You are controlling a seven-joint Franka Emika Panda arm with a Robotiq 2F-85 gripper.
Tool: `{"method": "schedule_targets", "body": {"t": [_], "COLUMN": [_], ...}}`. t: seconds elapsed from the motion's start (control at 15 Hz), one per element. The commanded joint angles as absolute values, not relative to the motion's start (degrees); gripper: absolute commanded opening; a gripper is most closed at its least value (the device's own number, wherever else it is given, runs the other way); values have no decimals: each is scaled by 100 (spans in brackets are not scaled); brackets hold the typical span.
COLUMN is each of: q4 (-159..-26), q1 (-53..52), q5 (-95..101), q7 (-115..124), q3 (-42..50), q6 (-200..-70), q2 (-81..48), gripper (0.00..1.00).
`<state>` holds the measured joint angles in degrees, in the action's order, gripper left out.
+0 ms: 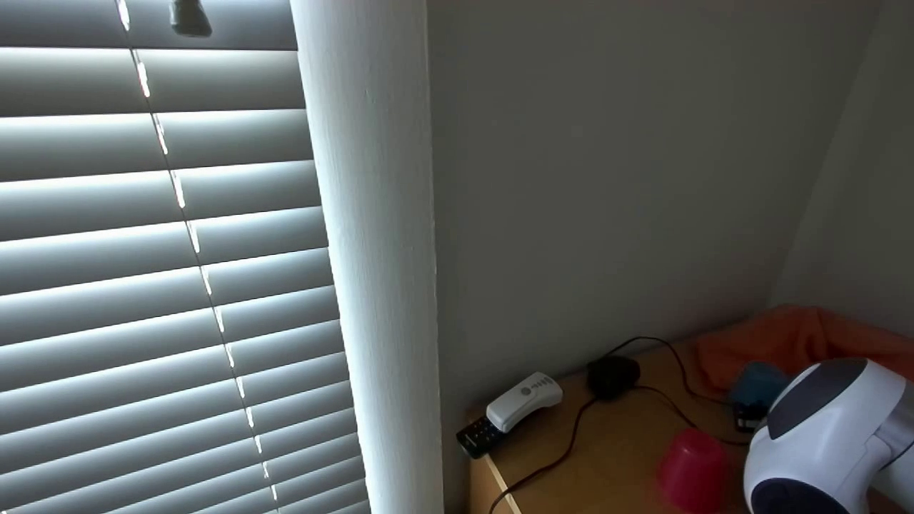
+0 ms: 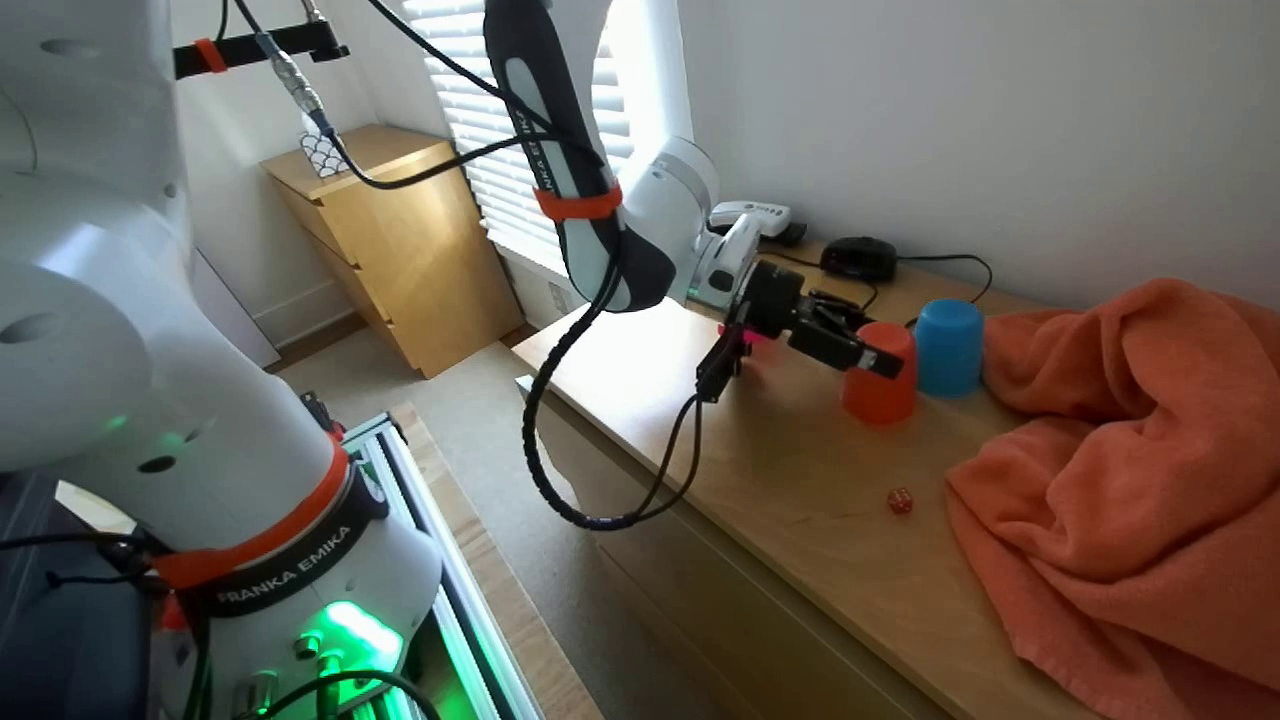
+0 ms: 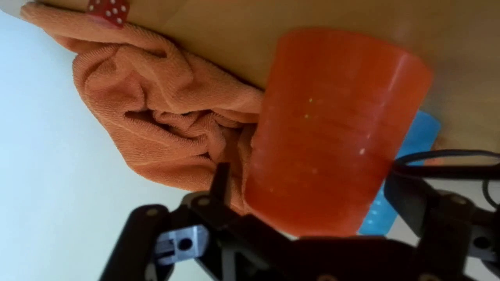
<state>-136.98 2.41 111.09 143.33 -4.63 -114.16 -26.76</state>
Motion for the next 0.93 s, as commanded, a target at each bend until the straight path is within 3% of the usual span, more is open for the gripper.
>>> {"method": "schedule_targets", "body": {"t": [0.0,0.33,0.87], "q4": [-14063,-14085,-14148], "q1": [475,703,1079], "q5": [10983,10557,7585], "q7": [14014,13618,11923], "q3": [-440,-293,125], "q6": [-11954,-12722,-13912], "q2": [-2051,-1409,-431], "gripper": [100,100,100]}}
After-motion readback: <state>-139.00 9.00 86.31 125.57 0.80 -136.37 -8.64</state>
